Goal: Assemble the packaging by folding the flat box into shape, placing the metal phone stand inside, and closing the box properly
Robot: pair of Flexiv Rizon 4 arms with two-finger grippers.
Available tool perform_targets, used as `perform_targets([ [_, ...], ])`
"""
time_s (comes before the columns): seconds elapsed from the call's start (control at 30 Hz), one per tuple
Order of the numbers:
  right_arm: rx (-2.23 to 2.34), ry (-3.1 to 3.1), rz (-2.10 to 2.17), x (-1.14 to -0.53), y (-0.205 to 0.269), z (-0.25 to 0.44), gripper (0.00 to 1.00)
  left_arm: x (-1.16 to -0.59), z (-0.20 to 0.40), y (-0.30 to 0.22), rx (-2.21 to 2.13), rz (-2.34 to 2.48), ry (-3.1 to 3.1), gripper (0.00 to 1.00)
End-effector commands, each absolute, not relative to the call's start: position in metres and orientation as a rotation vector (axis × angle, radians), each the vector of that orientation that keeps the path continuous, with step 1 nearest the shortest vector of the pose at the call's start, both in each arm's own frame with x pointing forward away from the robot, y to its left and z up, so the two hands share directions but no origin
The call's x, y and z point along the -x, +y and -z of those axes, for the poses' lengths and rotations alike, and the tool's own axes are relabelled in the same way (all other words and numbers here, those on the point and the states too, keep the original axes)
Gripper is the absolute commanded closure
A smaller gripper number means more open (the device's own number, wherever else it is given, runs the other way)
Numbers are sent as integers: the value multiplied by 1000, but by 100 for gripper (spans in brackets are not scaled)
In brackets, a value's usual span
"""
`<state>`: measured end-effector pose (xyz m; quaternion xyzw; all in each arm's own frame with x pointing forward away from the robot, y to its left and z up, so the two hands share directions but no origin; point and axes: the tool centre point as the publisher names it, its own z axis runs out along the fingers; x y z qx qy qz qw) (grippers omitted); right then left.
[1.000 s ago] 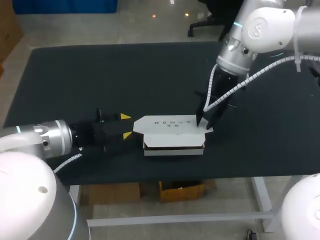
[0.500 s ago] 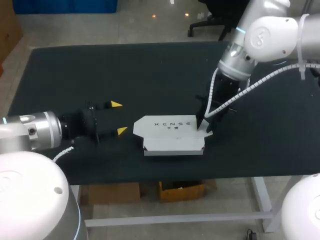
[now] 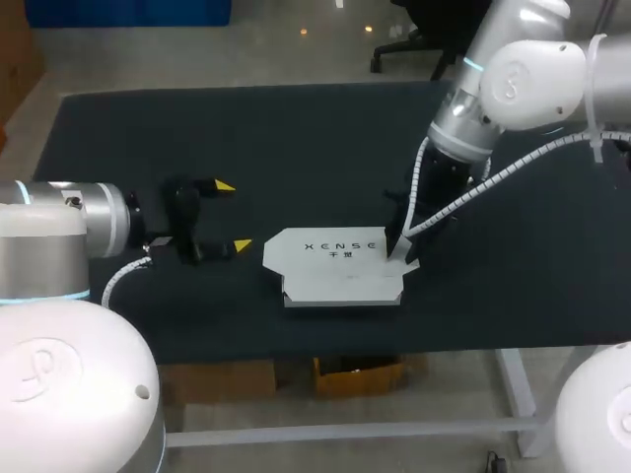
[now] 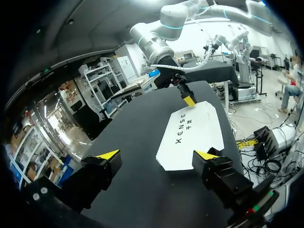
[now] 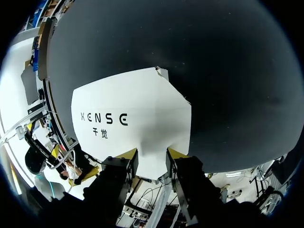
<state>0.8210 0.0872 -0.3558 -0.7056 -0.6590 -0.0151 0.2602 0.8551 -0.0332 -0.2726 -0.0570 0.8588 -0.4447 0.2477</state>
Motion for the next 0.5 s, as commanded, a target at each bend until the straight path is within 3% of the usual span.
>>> perform_targets([
  [0.03, 1917, -1784, 54, -818, 86, 356, 64, -855, 270, -37, 179, 1142, 2380, 0],
  [0.27, 1915, -1790, 69, -816, 90, 356, 64, -855, 270, -37, 179, 1142, 2380, 0],
  [0.5, 1914, -1793, 80, -816, 90, 357, 64, -858, 262, -59, 547, 1047, 2547, 0],
])
